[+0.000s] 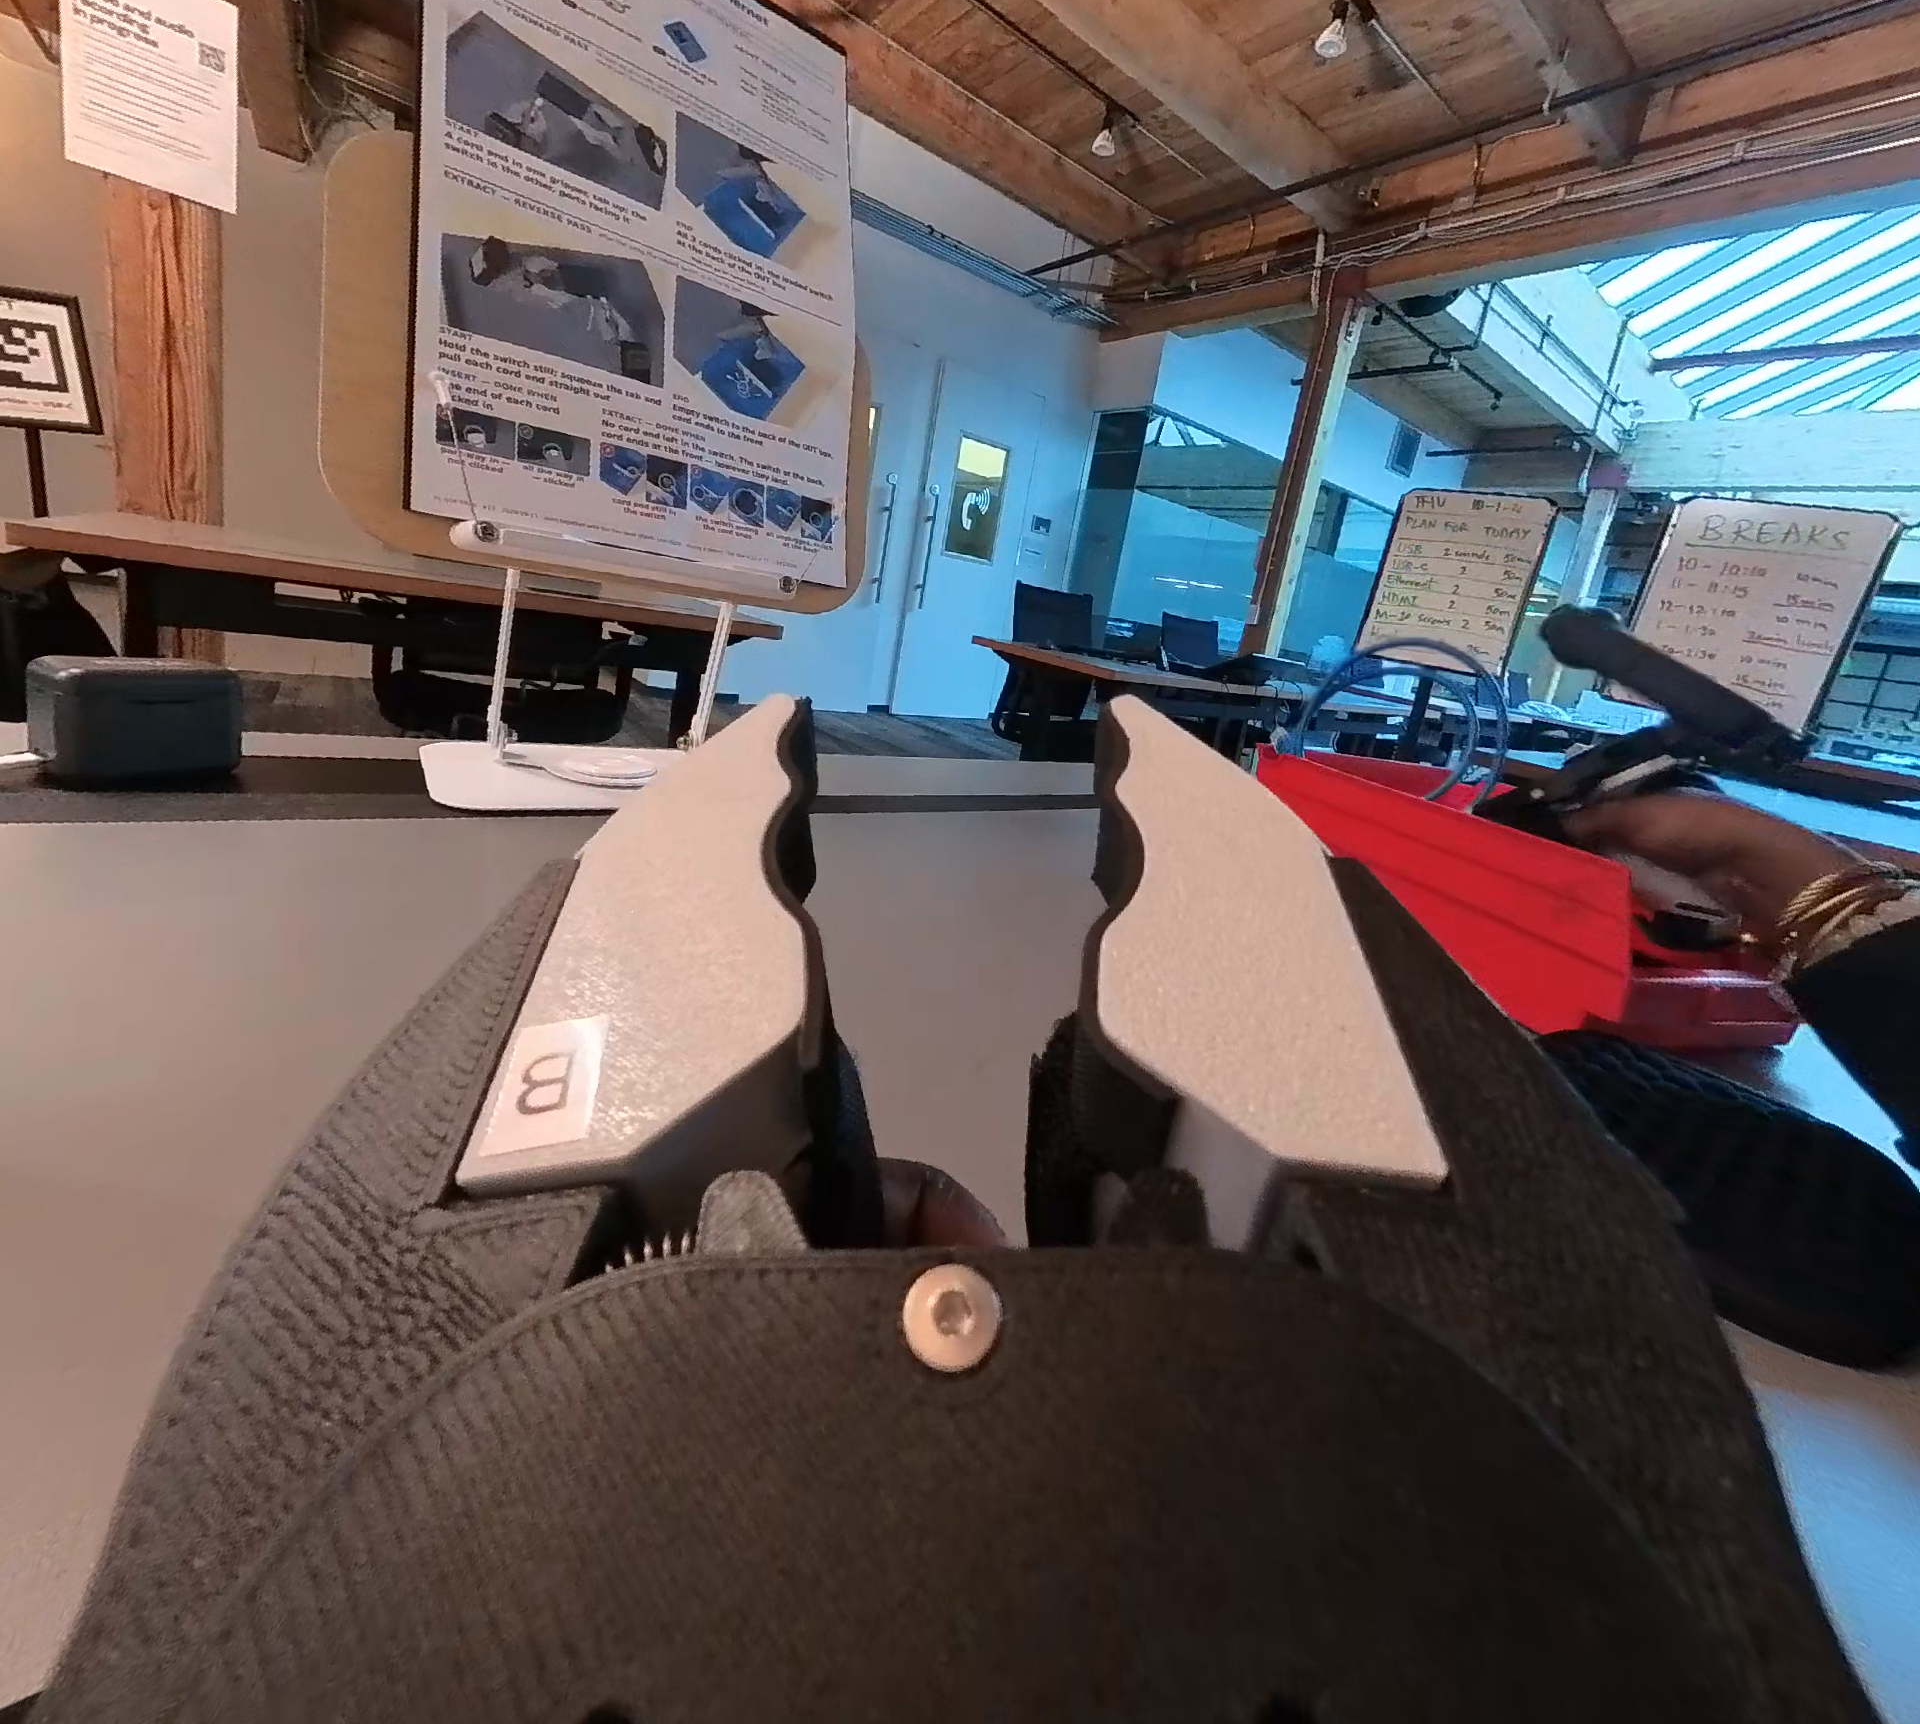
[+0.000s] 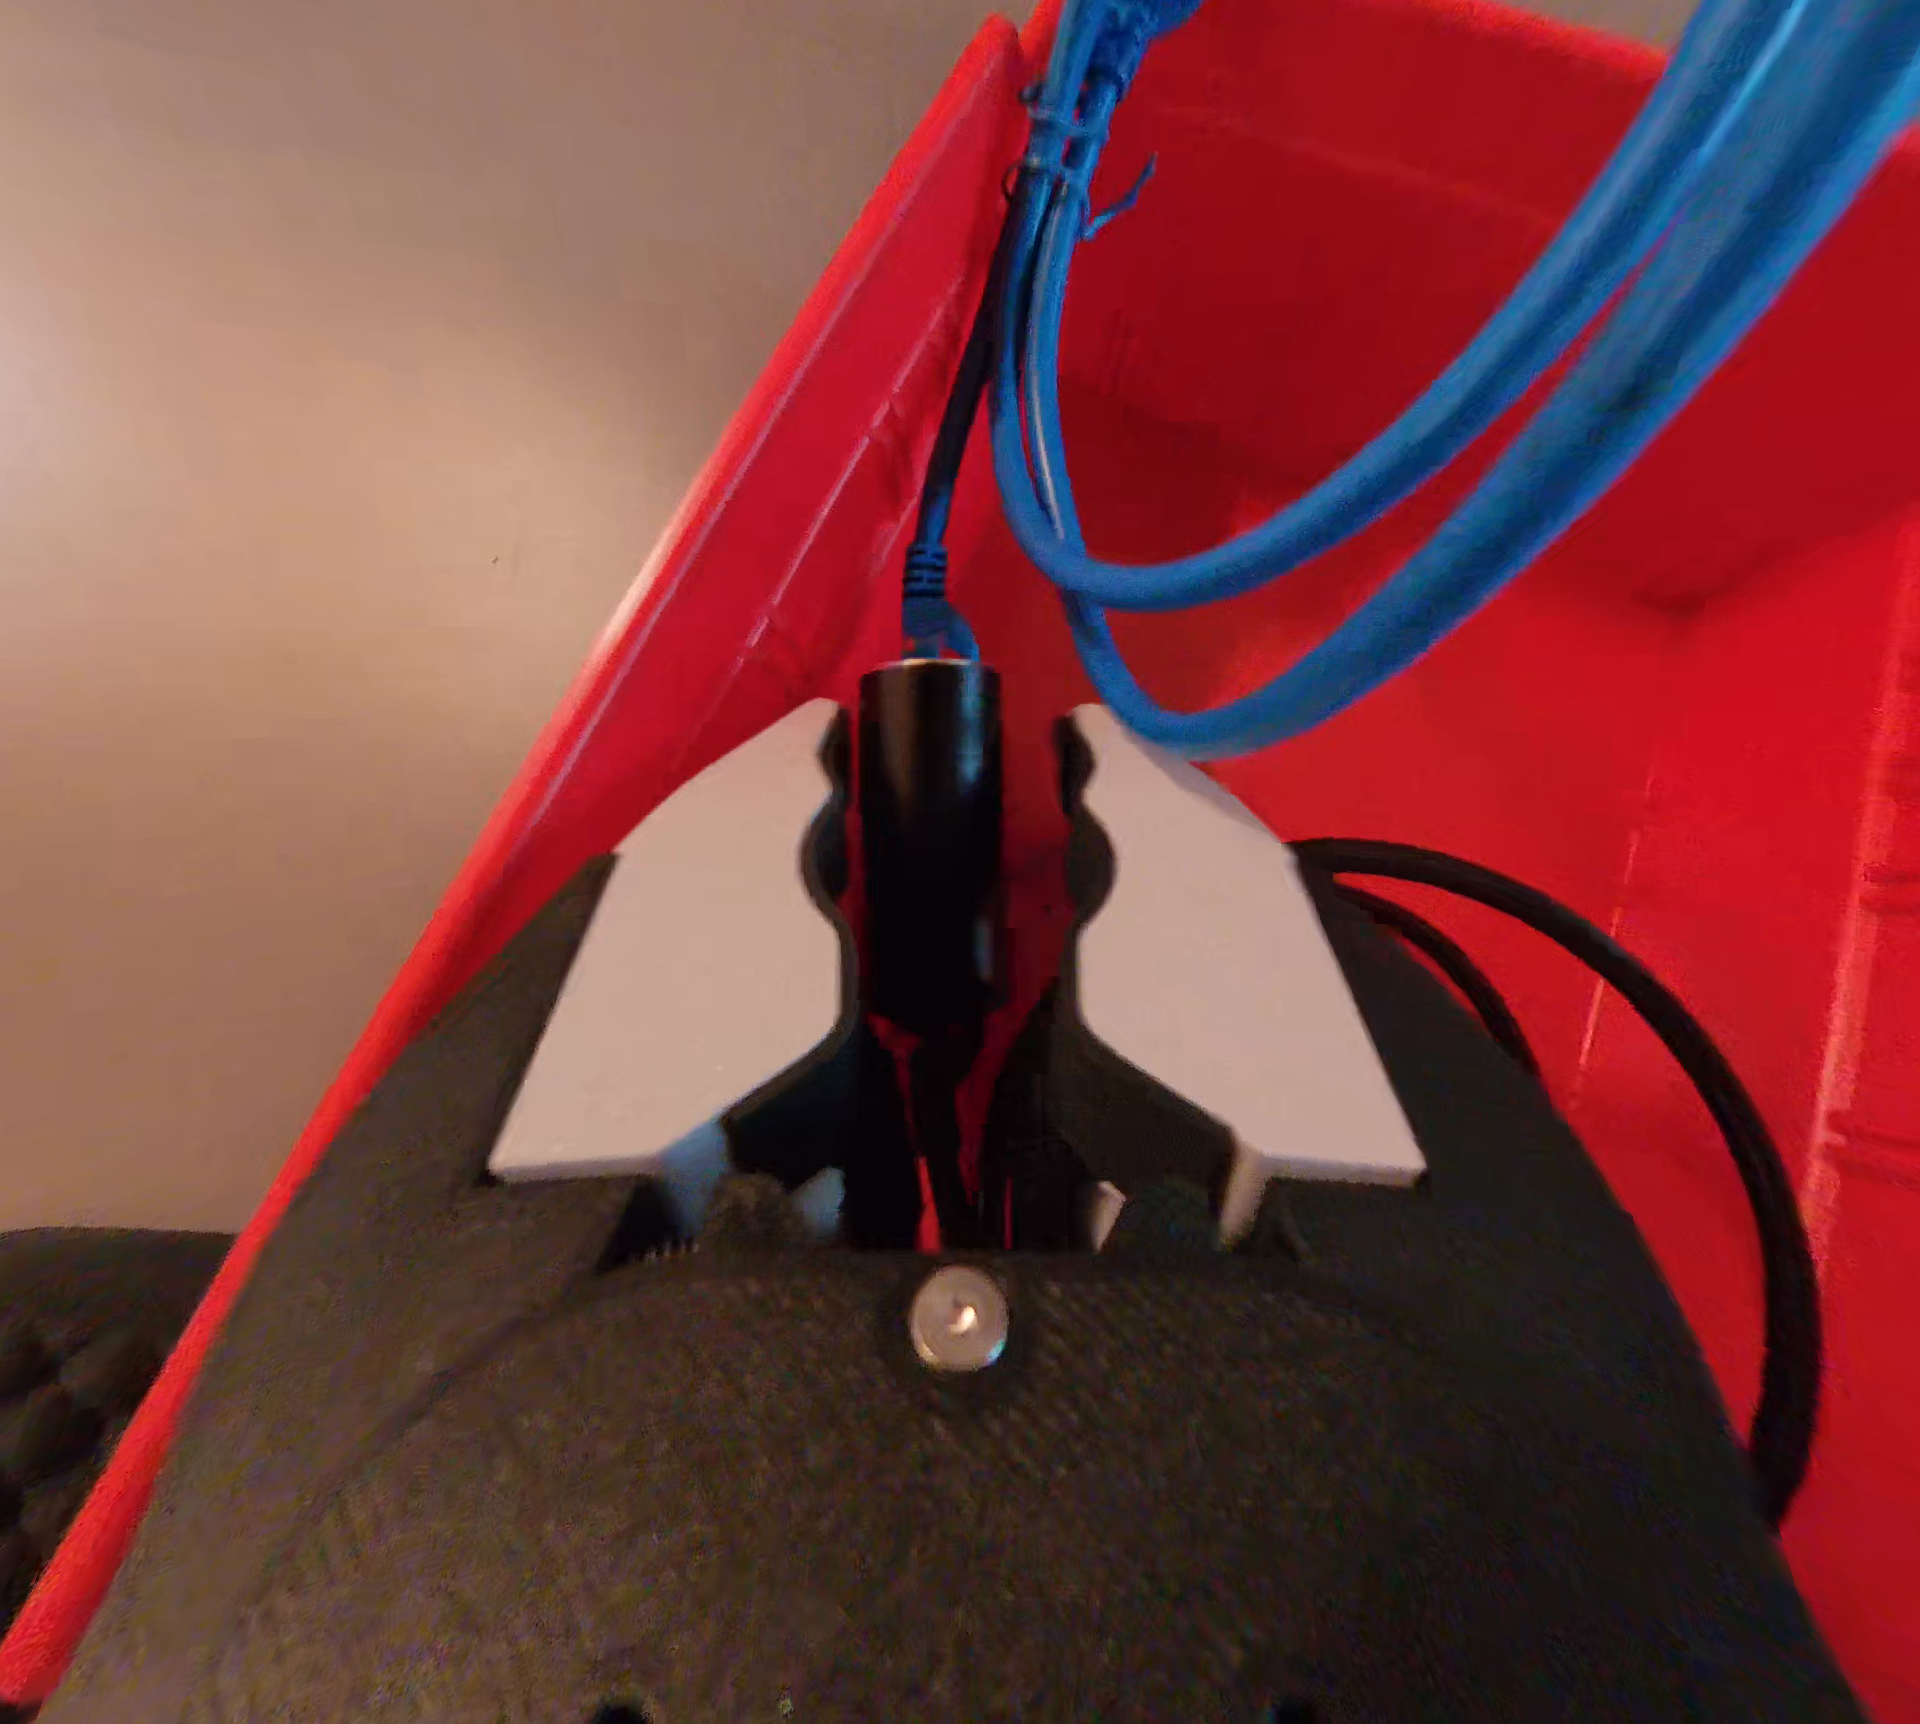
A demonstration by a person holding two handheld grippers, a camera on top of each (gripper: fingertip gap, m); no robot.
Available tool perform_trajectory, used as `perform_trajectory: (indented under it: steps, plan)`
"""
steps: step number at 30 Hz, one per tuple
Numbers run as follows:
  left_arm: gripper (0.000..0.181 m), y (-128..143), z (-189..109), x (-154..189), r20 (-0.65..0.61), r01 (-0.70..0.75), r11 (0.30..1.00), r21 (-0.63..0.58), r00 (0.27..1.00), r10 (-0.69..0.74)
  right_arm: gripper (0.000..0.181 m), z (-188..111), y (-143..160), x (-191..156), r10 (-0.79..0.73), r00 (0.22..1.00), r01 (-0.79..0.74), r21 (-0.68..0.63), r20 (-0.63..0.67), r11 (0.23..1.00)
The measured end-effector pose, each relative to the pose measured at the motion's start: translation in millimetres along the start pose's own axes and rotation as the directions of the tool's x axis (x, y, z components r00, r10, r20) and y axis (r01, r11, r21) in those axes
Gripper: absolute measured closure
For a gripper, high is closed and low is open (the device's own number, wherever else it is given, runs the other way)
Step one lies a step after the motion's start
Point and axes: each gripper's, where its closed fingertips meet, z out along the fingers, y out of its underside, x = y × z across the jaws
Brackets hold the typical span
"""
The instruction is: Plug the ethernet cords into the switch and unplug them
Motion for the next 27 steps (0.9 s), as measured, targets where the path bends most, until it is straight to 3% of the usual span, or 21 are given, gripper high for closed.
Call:
perform_trajectory:
  steps: [3, 8, 10, 12, 16, 21, 24, 27]
  plan:
    - [0.130, -0.1, -0.2, 0.1, -0.001, 0.000, 1.000, 0.001, 1.000, 0.000, 0.114, -21.6, -14.1, 4.6, -0.023, 1.000, 0.025, 0.085, -0.017, 0.996]
    - [0.130, 0.8, 0.0, 0.1, -0.002, 0.000, 1.000, -0.004, 1.000, 0.000, 0.111, -101.2, -38.5, 47.2, 0.001, 0.977, 0.069, 0.321, -0.213, 0.945]
    - [0.130, 1.2, 0.2, 0.8, -0.003, -0.005, 1.000, -0.005, 1.000, 0.005, 0.115, -130.5, -24.0, 77.9, 0.057, 0.949, 0.047, 0.320, -0.309, 0.946]
    - [0.131, 1.3, 0.3, 1.6, -0.005, -0.013, 1.000, -0.005, 1.000, 0.013, 0.112, -147.5, 8.2, 106.3, 0.109, 0.924, -0.021, 0.237, -0.366, 0.971]
    - [0.136, 1.7, 0.7, 2.3, -0.002, -0.016, 1.000, -0.005, 1.000, 0.016, 0.110, -149.0, 76.8, 114.8, 0.227, 0.950, -0.225, 0.034, -0.212, 0.974]
    - [0.139, 2.9, 2.1, 2.7, 0.002, -0.021, 1.000, -0.006, 1.000, 0.021, 0.133, -134.5, 102.6, 88.7, 0.241, 0.970, -0.239, -0.085, 0.017, 0.967]
    - [0.138, 3.9, 2.7, 3.9, -0.005, -0.025, 1.000, -0.011, 1.000, 0.025, 0.173, -119.0, 116.3, 99.8, 0.170, 0.980, -0.189, -0.207, -0.104, 0.960]
    - [0.138, 4.0, 2.8, 4.1, -0.012, -0.015, 1.000, -0.010, 1.000, 0.015, 0.174, -107.1, 110.4, 91.1, 0.055, 0.993, -0.081, -0.255, -0.107, 0.964]
